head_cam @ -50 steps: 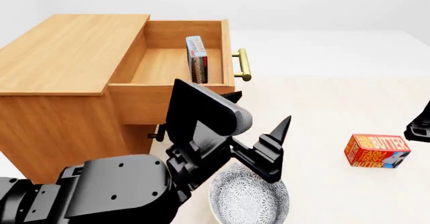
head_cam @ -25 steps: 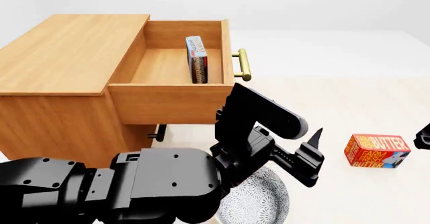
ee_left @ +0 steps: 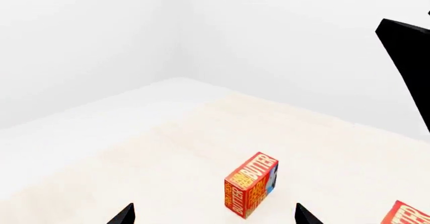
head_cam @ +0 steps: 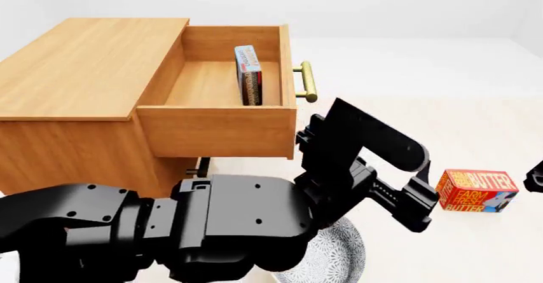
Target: Put the chocolate pudding in the top drawer of the cabinet and close it.
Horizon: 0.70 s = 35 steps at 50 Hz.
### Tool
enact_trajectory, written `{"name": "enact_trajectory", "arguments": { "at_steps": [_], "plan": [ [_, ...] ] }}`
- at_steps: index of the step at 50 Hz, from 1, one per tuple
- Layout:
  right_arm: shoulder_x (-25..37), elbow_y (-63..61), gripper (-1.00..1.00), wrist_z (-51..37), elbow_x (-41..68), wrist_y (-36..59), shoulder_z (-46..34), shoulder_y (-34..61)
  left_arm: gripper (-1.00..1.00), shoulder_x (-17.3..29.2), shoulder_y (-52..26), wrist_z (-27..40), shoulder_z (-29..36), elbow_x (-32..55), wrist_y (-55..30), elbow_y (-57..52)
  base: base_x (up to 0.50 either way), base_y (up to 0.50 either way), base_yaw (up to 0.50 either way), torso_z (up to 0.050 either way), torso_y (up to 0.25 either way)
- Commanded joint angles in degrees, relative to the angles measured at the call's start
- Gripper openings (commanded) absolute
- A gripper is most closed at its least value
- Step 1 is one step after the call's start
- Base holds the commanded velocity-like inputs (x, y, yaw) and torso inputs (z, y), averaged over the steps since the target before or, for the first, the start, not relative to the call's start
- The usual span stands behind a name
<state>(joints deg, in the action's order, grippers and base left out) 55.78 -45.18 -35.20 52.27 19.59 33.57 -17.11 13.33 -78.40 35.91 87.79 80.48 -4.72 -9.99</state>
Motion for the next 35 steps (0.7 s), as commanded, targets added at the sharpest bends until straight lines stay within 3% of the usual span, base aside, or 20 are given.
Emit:
{"name": "enact_trajectory", "arguments": {
  "at_steps": [1,20,35],
  "plan": [
    [-0.23,-0.01,1.0,-0.2,0.29,0.35,0.25,0.0,1.0,-2.77,-1.19,0.87,-0.04,0.42,-1.32,0.89,0.0,0.0,0.0,0.0,0.0],
    [-0.36,-0.06,1.0,-0.71,1.12,1.11,0.48,0.24,1.0,-8.52,-0.52,-7.17,-0.38,1.95,-2.05,19.58,0.0,0.0,0.0,0.0,0.0],
    [-0.3,-0.1,1.0,-0.68,1.64,1.65,0.63,0.28,1.0,-9.11,-0.34,-7.27,-0.35,2.14,-2.58,20.72,0.0,0.0,0.0,0.0,0.0]
  ]
}}
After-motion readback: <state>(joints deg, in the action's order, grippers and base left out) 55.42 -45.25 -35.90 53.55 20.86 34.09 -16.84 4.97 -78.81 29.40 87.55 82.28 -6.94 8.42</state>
